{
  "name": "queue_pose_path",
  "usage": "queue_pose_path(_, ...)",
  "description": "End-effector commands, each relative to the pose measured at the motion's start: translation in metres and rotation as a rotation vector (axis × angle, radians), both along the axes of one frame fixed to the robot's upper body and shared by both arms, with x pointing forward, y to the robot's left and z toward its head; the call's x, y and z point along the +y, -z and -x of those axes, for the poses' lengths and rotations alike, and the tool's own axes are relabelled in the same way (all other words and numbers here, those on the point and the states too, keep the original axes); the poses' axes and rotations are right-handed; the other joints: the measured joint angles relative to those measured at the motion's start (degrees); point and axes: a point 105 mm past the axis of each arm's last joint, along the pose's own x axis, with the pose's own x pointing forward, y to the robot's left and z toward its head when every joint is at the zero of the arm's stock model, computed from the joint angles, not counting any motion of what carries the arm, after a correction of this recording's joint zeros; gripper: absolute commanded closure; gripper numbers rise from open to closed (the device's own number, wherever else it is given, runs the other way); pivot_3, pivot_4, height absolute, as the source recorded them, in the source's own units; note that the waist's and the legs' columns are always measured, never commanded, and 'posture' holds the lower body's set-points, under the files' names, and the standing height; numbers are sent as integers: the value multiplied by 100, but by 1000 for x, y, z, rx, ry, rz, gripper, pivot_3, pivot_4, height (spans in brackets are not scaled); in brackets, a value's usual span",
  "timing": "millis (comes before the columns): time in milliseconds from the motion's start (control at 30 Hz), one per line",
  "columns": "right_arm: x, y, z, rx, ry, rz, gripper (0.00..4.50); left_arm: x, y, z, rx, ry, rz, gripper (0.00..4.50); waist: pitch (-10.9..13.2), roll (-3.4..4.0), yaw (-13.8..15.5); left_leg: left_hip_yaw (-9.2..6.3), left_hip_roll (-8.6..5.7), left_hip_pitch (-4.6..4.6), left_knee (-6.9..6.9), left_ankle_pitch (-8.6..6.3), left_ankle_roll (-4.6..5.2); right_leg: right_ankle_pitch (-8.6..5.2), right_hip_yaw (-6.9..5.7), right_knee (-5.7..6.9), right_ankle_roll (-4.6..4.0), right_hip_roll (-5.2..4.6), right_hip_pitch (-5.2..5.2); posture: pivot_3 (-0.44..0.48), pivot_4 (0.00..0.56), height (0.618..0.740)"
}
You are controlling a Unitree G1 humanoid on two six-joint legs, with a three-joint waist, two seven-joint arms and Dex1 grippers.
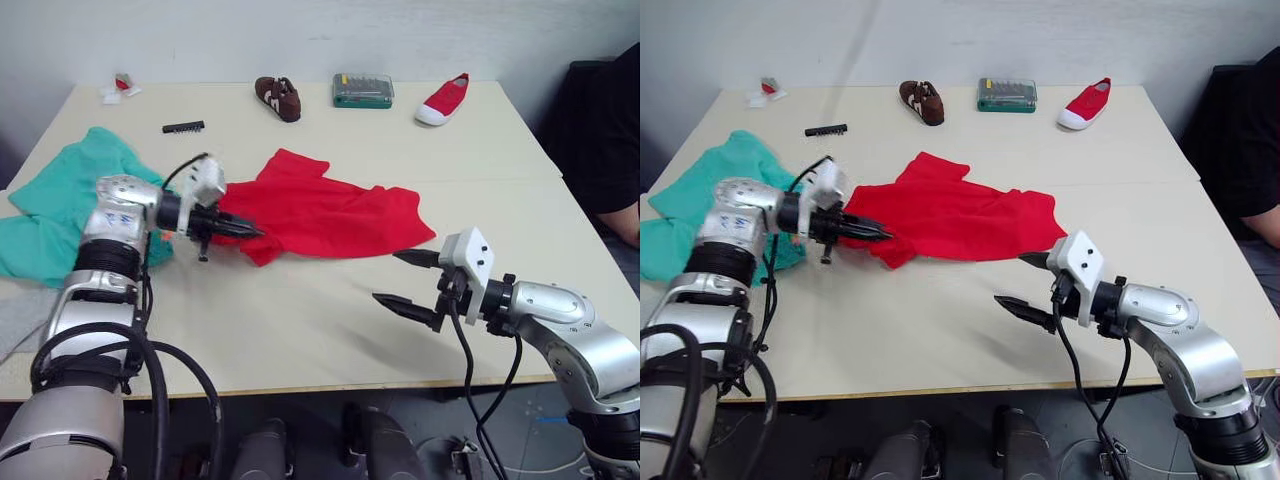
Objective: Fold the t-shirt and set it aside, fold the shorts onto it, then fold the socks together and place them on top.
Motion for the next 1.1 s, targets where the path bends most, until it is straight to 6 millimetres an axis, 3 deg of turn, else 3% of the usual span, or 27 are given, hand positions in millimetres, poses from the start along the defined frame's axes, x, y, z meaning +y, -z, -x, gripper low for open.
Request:
queue_pose_path(33, 2, -7, -3, -45, -8, 3, 0, 21, -17, 10, 123, -83, 114, 4470, 0, 0, -48, -1, 0, 0, 0, 1, -2, 0, 0, 0, 0, 0, 0, 0, 150, 740)
queue_pose_path(267, 5, -2, -4, -39, -20, 9, 0, 42, -1, -3, 242, -357, 181, 4470, 3, -9, -46, -6, -3, 4, 1, 20, -36, -3, 26, 10, 3, -12, 1, 0, 150, 740)
queue_pose_path(467, 5, -2, -3, -40, -24, 17, 0, 35, 15, 23, 197, -179, 38, 4470, 3, -9, -70, -4, -4, 4, 1, 19, -40, -4, 35, 10, 1, -17, 0, 0, 150, 740)
queue_pose_path(567, 5, -2, -3, -42, -23, 19, 0, 39, 33, 32, 122, -122, -106, 4470, 3, -9, -74, -3, -1, 6, 1, 20, -45, -6, 51, 13, -2, -18, -2, 0, 150, 740)
queue_pose_path(700, 7, -3, -2, -42, -27, 18, 0, 42, 36, 28, 60, -138, -146, 3611, 3, -10, -63, -1, 1, 12, 0, 19, -51, -8, 56, 20, -7, -20, -2, 0, 150, 740)
queue_pose_path(967, 9, -2, 1, -38, -32, 10, 0, 64, 26, 49, -128, 33, -362, 1150, 3, -10, -69, 3, 0, 13, 0, 15, -50, -10, 57, 24, -11, -24, -5, 0, 150, 740)
queue_pose_path(1067, 9, -1, 2, -35, -33, 12, 0, 57, 17, 56, -210, 146, -418, 253, 3, -10, -65, 2, 0, 13, 0, 14, -48, -11, 56, 25, -11, -25, -5, 0, 150, 740)
queue_pose_path(1100, 9, -1, 2, -34, -34, 12, 0, 52, 14, 56, -236, 174, -425, 253, 3, -10, -51, 2, -1, 13, 0, 14, -47, -10, 56, 25, -11, -26, -4, 0, 150, 740)
